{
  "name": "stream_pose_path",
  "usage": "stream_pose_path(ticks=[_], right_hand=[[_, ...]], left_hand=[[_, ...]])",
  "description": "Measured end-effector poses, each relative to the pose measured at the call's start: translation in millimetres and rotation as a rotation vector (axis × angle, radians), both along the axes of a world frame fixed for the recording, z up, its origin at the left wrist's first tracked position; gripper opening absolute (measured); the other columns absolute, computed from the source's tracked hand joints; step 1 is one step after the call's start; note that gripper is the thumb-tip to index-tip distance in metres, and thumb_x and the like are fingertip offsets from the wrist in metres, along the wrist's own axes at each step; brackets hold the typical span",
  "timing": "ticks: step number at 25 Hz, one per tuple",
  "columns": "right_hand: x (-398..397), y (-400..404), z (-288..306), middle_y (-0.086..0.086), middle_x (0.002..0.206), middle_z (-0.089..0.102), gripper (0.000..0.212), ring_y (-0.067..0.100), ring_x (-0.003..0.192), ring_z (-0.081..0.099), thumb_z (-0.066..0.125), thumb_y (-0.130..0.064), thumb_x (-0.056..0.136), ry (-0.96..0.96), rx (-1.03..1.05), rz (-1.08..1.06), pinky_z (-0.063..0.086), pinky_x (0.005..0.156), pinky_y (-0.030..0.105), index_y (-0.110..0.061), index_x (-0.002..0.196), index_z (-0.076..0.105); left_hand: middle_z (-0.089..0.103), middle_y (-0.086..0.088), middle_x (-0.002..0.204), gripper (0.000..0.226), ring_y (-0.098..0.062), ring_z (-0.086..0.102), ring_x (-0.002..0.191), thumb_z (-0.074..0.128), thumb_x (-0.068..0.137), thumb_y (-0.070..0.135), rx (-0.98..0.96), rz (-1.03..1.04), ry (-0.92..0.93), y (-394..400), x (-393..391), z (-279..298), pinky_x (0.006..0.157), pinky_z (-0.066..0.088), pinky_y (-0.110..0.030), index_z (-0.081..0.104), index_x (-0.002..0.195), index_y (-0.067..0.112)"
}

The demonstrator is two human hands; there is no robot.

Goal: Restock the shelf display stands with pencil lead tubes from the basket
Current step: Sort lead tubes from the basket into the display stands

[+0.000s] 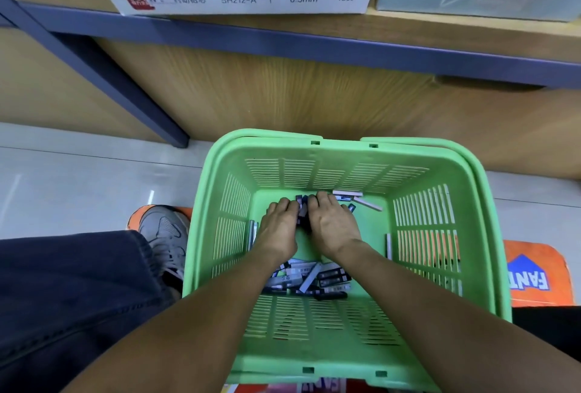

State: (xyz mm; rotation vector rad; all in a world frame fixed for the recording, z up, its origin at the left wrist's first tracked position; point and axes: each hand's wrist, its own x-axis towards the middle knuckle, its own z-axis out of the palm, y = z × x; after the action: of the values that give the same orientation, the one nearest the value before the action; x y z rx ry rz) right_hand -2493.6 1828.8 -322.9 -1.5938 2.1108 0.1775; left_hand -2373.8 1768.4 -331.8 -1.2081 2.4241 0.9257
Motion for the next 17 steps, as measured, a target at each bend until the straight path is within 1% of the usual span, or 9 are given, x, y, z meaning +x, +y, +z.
stream_pose_path(ticks=[2, 3, 5, 7, 10, 12, 14, 15, 17], right_hand=[[-11, 11, 1, 0.007, 0.125, 0.052, 0.044, 0.028, 0.119, 0.05, 0.054, -0.037, 0.097, 0.0, -0.078, -0.057, 0.045, 0.095, 0.043, -0.011, 0.132, 0.05], [-18, 19, 1, 0.01, 0.128, 0.056, 0.048, 0.03, 0.12, 0.052, 0.049, -0.038, 0.099, 0.056, -0.118, -0.086, 0.045, 0.1, 0.043, -0.007, 0.136, 0.05], [-29, 32, -4, 0.019, 0.139, 0.054, 0.054, 0.034, 0.13, 0.05, 0.046, -0.025, 0.1, 0.132, -0.103, -0.129, 0.04, 0.112, 0.045, 0.001, 0.147, 0.04], [-27, 34, -8, 0.026, 0.145, 0.045, 0.06, 0.038, 0.137, 0.042, 0.047, -0.012, 0.097, 0.13, -0.007, -0.144, 0.034, 0.118, 0.044, 0.005, 0.151, 0.028], [-11, 26, -8, 0.023, 0.132, 0.046, 0.048, 0.035, 0.12, 0.043, 0.047, 0.0, 0.089, 0.041, 0.035, -0.181, 0.039, 0.105, 0.037, 0.002, 0.136, 0.037], [-5, 23, -6, 0.019, 0.13, 0.045, 0.045, 0.032, 0.117, 0.044, 0.05, -0.001, 0.089, -0.053, 0.015, -0.213, 0.04, 0.102, 0.035, -0.001, 0.134, 0.04], [-12, 23, -6, 0.013, 0.126, 0.051, 0.04, 0.029, 0.115, 0.048, 0.052, -0.011, 0.094, -0.077, -0.049, -0.249, 0.044, 0.098, 0.036, -0.004, 0.132, 0.048], [-17, 24, -6, 0.011, 0.124, 0.054, 0.037, 0.029, 0.112, 0.051, 0.053, -0.018, 0.095, -0.023, -0.089, -0.258, 0.046, 0.096, 0.038, -0.006, 0.13, 0.052], [-25, 25, -6, 0.013, 0.126, 0.056, 0.044, 0.03, 0.114, 0.052, 0.05, -0.037, 0.099, 0.081, -0.073, -0.29, 0.048, 0.096, 0.042, -0.006, 0.13, 0.052]], left_hand=[[0.039, -0.002, 0.137, 0.068, -0.024, 0.035, 0.129, 0.068, 0.076, -0.002, -0.059, -0.008, -0.018, 4, 11, 0, 0.104, 0.037, -0.035, 0.043, 0.137, 0.015], [0.037, -0.003, 0.141, 0.07, -0.025, 0.031, 0.134, 0.07, 0.078, 0.004, -0.085, 0.017, -0.041, 7, 15, 1, 0.108, 0.035, -0.035, 0.04, 0.14, 0.013], [0.036, -0.011, 0.144, 0.072, -0.028, 0.031, 0.137, 0.07, 0.081, 0.007, -0.153, 0.129, -0.131, 15, 20, 4, 0.115, 0.033, -0.037, 0.035, 0.144, 0.006], [0.04, -0.018, 0.14, 0.069, -0.031, 0.038, 0.131, 0.067, 0.082, 0.003, -0.189, 0.238, -0.224, 24, 18, 8, 0.112, 0.039, -0.036, 0.033, 0.143, 0.001], [0.042, -0.023, 0.132, 0.065, -0.032, 0.044, 0.121, 0.066, 0.085, -0.001, -0.051, 0.392, -0.279, 32, 10, 13, 0.101, 0.048, -0.033, 0.032, 0.14, -0.003], [0.044, -0.023, 0.131, 0.065, -0.033, 0.046, 0.121, 0.067, 0.085, -0.005, 0.008, 0.453, -0.232, 31, 8, 11, 0.099, 0.049, -0.034, 0.032, 0.14, -0.002], [0.047, -0.021, 0.132, 0.069, -0.033, 0.049, 0.12, 0.069, 0.085, -0.006, 0.039, 0.489, -0.16, 26, 8, 8, 0.1, 0.051, -0.035, 0.032, 0.143, -0.001], [0.047, -0.022, 0.135, 0.07, -0.033, 0.05, 0.121, 0.072, 0.085, -0.002, 0.054, 0.526, -0.147, 23, 8, 7, 0.101, 0.052, -0.035, 0.033, 0.143, 0.0], [0.039, -0.024, 0.145, 0.082, -0.035, 0.044, 0.131, 0.082, 0.084, 0.021, 0.105, 0.598, -0.205, 20, 5, 6, 0.104, 0.048, -0.038, 0.032, 0.145, 0.001]])
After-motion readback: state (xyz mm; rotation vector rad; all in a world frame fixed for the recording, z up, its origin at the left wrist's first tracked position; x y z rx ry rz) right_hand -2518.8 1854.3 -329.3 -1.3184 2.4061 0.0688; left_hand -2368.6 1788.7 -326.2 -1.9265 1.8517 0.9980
